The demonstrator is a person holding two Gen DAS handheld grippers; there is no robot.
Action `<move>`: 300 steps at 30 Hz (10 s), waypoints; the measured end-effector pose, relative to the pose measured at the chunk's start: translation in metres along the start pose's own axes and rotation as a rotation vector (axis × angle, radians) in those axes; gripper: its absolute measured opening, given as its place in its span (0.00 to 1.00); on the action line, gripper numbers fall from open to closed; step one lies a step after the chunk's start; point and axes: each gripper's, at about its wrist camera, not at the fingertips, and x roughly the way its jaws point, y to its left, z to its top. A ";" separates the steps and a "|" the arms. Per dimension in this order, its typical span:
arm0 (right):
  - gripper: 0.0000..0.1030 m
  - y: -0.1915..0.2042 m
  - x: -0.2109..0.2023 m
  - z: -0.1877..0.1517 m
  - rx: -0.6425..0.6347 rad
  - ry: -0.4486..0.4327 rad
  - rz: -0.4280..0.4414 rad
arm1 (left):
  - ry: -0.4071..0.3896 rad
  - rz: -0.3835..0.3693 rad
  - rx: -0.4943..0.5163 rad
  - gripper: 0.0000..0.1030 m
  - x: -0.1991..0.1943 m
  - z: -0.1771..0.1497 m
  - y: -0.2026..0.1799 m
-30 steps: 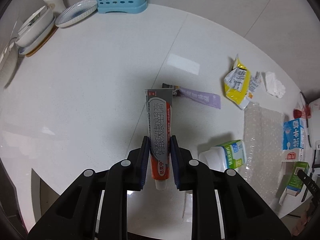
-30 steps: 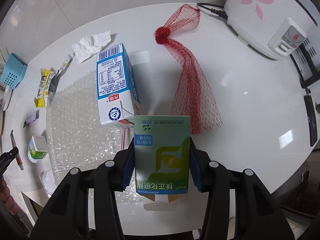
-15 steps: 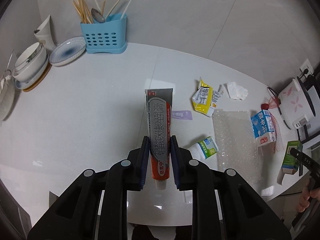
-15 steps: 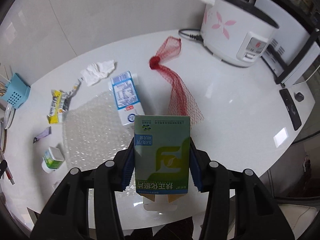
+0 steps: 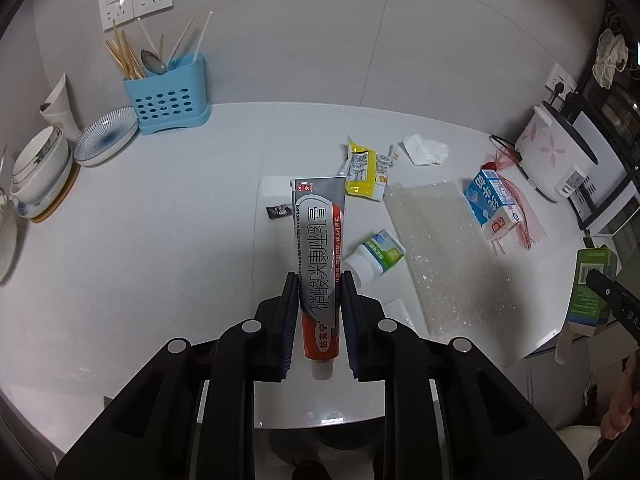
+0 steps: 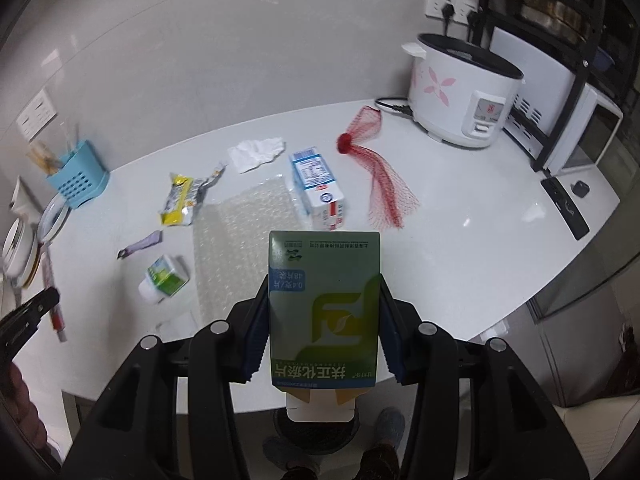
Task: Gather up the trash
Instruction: 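Carry the toothpaste tube and medicine box down over the green wastebasket with both tools, then open the left tool dropping the tube while the right tool drops the box into the basket, then raise both open tools back up toward the counter, then grasp the white pill bottle with the left tool while the right tool grasps the red mesh net, then carry the pill bottle and red mesh net down over the wastebasket with both tools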
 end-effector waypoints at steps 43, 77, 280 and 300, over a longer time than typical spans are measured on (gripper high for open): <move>0.44 -0.092 0.217 -0.335 -0.302 0.241 0.267 | 0.157 -0.005 -0.078 0.20 0.200 -0.408 -0.092; 0.44 -0.058 0.388 -0.458 -0.309 0.359 0.227 | 0.267 -0.039 -0.049 0.54 0.416 -0.510 -0.075; 0.12 -0.101 0.143 0.179 -0.112 0.058 0.082 | 0.071 0.266 -0.281 0.65 0.057 0.036 -0.074; 0.12 -0.076 -0.022 0.035 -0.043 -0.089 0.071 | -0.043 0.115 -0.073 0.65 -0.053 -0.038 -0.082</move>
